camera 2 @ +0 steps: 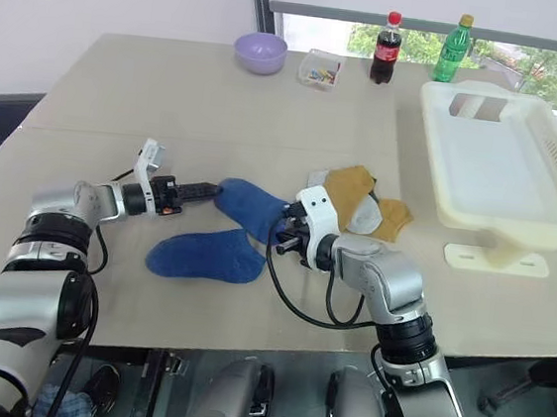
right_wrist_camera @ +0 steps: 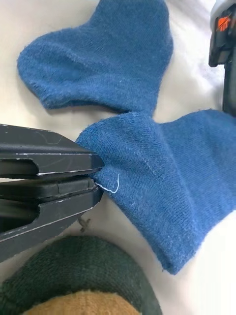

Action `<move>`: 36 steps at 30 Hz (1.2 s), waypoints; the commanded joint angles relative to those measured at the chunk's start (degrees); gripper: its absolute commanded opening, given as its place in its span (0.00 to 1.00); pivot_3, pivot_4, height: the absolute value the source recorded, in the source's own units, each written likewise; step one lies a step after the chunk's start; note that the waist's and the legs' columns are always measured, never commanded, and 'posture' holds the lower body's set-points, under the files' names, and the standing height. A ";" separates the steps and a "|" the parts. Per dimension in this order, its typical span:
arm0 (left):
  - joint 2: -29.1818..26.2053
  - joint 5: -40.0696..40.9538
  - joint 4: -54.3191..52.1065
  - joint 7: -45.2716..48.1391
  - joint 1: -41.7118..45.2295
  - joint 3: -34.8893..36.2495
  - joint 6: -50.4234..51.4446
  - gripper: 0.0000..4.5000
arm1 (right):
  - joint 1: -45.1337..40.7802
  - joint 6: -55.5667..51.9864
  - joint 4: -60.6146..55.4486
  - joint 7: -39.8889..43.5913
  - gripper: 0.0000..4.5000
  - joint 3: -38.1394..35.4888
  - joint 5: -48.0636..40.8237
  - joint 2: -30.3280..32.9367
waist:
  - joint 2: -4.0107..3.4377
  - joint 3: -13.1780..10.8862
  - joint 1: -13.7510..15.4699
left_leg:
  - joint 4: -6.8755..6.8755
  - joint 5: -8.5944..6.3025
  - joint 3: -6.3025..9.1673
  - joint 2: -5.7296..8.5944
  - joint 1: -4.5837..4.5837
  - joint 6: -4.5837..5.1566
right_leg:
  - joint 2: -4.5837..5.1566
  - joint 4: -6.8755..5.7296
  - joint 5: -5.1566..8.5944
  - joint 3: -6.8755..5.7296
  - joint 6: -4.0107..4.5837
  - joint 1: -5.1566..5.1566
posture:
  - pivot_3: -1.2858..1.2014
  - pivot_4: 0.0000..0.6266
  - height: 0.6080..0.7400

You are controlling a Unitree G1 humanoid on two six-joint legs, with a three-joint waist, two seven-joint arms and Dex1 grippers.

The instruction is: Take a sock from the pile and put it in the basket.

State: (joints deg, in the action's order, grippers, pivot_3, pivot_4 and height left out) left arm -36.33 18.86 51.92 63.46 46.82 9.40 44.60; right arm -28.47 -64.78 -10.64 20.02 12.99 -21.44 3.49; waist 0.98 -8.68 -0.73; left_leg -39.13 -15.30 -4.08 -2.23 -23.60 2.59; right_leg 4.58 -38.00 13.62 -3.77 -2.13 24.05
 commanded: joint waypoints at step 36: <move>9.45 41.37 -83.63 -20.93 -69.16 43.27 16.99 0.02 | -2.22 -11.37 -16.64 6.36 0.00 0.62 -15.77 6.87 | 0.08 -0.18 -1.04 | 0.21 -0.05 0.18 -0.13 -0.12 -0.02 | 0.64 0.25 0.17 0.01 0.32 0.10 | 0.52 0.24 1.00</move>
State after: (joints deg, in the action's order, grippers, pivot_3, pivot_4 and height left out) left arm -27.82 58.58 -27.84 42.58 -20.54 50.04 64.81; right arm -30.39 -78.02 -26.90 25.51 11.40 -37.14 10.28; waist 1.06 -8.86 -1.77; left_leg -38.92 -15.38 -3.87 -2.37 -23.71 2.61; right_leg 5.21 -37.75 13.82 -3.79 -1.75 24.14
